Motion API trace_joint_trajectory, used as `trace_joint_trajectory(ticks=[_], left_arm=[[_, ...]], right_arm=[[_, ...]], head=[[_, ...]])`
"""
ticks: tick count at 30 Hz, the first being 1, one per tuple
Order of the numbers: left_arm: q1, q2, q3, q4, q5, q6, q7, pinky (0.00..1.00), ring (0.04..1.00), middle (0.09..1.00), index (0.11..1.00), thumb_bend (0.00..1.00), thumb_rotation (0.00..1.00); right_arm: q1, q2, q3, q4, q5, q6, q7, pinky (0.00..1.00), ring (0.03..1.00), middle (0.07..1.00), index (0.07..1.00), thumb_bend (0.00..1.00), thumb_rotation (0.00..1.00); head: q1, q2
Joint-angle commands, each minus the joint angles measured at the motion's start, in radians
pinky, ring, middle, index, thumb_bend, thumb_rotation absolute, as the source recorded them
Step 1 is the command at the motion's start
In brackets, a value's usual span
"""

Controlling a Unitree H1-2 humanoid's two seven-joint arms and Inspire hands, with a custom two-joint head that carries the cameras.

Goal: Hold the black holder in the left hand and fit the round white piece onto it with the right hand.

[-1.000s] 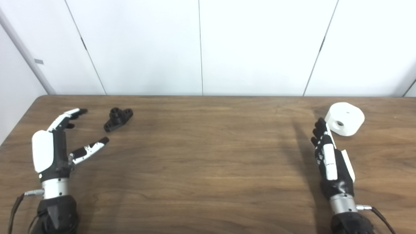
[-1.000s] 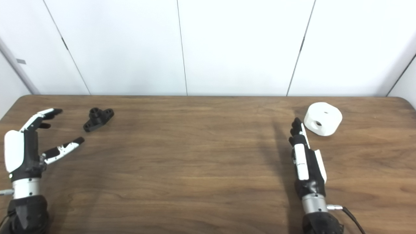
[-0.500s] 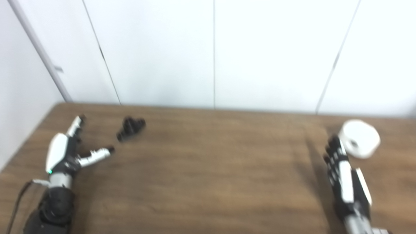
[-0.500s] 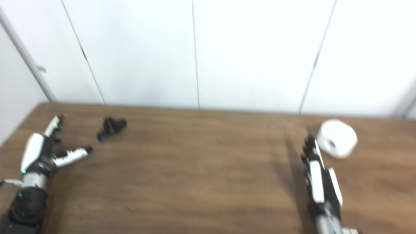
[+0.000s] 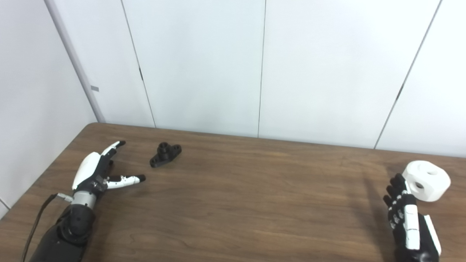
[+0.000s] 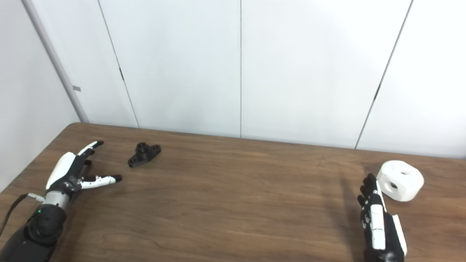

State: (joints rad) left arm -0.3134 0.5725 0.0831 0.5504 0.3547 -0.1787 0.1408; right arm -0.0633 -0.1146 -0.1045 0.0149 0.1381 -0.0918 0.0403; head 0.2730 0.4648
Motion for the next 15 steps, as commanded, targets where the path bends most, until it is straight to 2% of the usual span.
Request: trace_joint_trajectory(ticks=[1,6,12,15], left_arm=[[-0.03,0.026,-0.011,0.009,0.003,-0.006,-0.005,0.81,0.891,0.912,0.888,0.96,0.27],[-0.043,0.028,-0.038,0.02,0.018,0.016,-0.011,0.82,0.884,0.889,0.86,0.97,0.27],[-0.076,0.038,-0.074,0.078,0.021,-0.018,-0.009,0.82,0.873,0.859,0.8,0.96,0.25],[-0.085,0.04,-0.09,0.098,0.02,-0.037,-0.012,0.83,0.867,0.852,0.79,0.95,0.27]], right_arm=[[0.015,-0.003,-0.009,-0.003,0.013,-0.019,0.008,1.0,1.0,1.0,1.0,0.35,1.0],[0.022,-0.01,-0.01,-0.023,0.011,-0.009,0.011,1.0,1.0,1.0,1.0,0.39,1.0],[0.033,-0.009,-0.007,-0.053,0.007,0.002,0.009,1.0,1.0,1.0,1.0,0.42,1.0],[0.037,-0.008,-0.005,-0.073,0.009,0.018,0.008,1.0,1.0,1.0,1.0,0.4,1.0]], head=[[0.004,0.003],[0.002,0.013],[-0.002,0.025],[-0.004,0.03]])
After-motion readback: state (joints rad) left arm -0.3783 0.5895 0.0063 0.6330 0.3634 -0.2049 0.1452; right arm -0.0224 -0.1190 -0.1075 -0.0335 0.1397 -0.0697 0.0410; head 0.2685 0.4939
